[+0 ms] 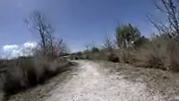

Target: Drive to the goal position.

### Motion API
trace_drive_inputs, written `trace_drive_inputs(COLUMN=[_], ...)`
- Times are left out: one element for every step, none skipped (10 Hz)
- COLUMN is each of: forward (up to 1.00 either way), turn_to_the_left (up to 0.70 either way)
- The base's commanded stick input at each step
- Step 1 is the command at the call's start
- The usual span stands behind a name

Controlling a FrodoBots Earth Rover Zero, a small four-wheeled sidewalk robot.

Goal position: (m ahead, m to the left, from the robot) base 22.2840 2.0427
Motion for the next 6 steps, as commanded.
trace_drive_inputs(forward=[0.7, 0.7, 0.7, 0.7, 0.7, 0.7], turn_to_the_left=[0.0, 0.0, 0.0, 0.0, 0.0, 0.0])
